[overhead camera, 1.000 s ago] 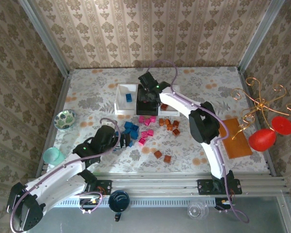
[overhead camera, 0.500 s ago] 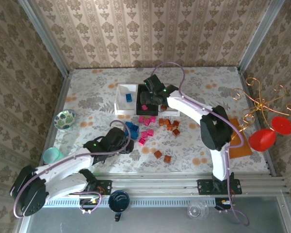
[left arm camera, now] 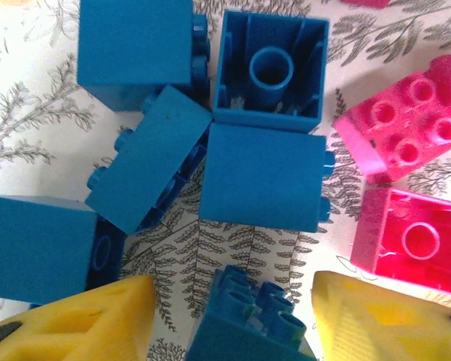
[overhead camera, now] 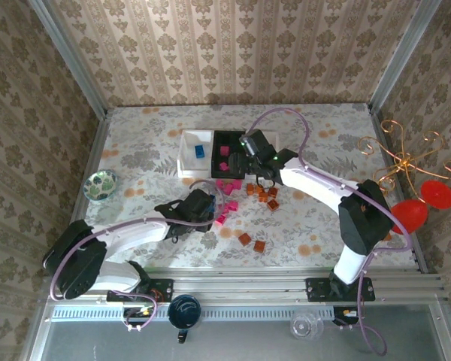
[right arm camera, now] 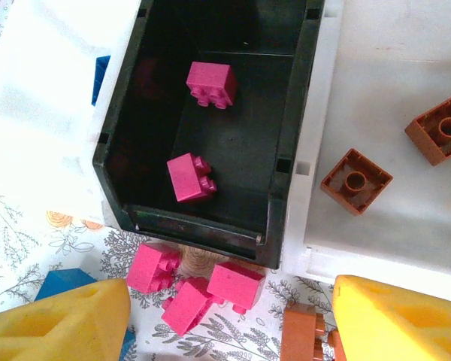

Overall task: Sort the legos into containers by color
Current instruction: Pick up the lego from the middle-left of the table.

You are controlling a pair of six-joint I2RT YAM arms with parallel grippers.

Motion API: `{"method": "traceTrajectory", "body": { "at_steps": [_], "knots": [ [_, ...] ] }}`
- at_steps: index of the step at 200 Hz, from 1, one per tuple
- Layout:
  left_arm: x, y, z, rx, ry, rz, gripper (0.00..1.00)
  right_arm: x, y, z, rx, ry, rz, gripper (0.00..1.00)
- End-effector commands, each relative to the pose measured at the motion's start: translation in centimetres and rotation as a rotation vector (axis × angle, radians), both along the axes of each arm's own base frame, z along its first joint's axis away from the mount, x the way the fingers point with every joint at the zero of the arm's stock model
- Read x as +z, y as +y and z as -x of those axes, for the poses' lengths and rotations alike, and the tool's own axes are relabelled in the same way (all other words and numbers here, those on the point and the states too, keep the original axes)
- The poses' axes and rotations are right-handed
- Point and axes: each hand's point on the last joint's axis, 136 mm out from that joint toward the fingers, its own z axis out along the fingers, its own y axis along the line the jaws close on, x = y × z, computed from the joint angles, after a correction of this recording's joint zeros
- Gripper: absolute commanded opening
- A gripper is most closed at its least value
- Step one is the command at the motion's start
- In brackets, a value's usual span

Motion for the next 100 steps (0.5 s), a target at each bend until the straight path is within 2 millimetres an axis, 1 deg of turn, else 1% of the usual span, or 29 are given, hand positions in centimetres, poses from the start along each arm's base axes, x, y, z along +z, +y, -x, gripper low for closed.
{"method": "traceTrajectory", "body": {
  "at_steps": [1,9,28,40,54,63,74,85,100],
  "knots": [
    [0.1,-0.5,-0.4,-0.012,-0.01,-0.006,0.53,1.7,-0.5,-0.1,-0.025,-0.044,-0.032,0.73],
    [0.1,-0.6,-0.4,-0.014,-0.009,0.001,0.49,1.6,-0.6,0.0,-0.027,-0.042,-0.029,0.73],
    [0.7,-0.8,-0.4,-0.019,-0.023,0.021,0.36,1.6,-0.8,0.1,-0.032,-0.044,-0.024,0.73],
    [1.5,-1.1,-0.5,-0.023,-0.038,0.043,0.29,1.6,-1.0,0.2,-0.034,-0.043,-0.022,0.73],
    [2.8,-1.3,-0.5,-0.025,-0.054,0.075,0.25,1.7,-1.2,0.3,-0.038,-0.044,-0.023,0.73],
    [4.3,-1.5,-0.8,-0.029,-0.075,0.103,0.24,1.6,-1.3,0.5,-0.038,-0.042,-0.025,0.73],
    [6.6,-1.5,-1.9,-0.02,-0.11,0.146,0.24,1.4,-1.5,0.8,-0.04,-0.039,-0.029,0.73],
    [9.1,-1.3,-3.6,0.003,-0.158,0.192,0.24,1.0,-1.6,1.2,-0.042,-0.032,-0.036,0.73],
    [12.4,-0.8,-6.6,0.043,-0.232,0.234,0.24,0.5,-1.7,1.6,-0.046,-0.023,-0.047,0.73]
  ]
}}
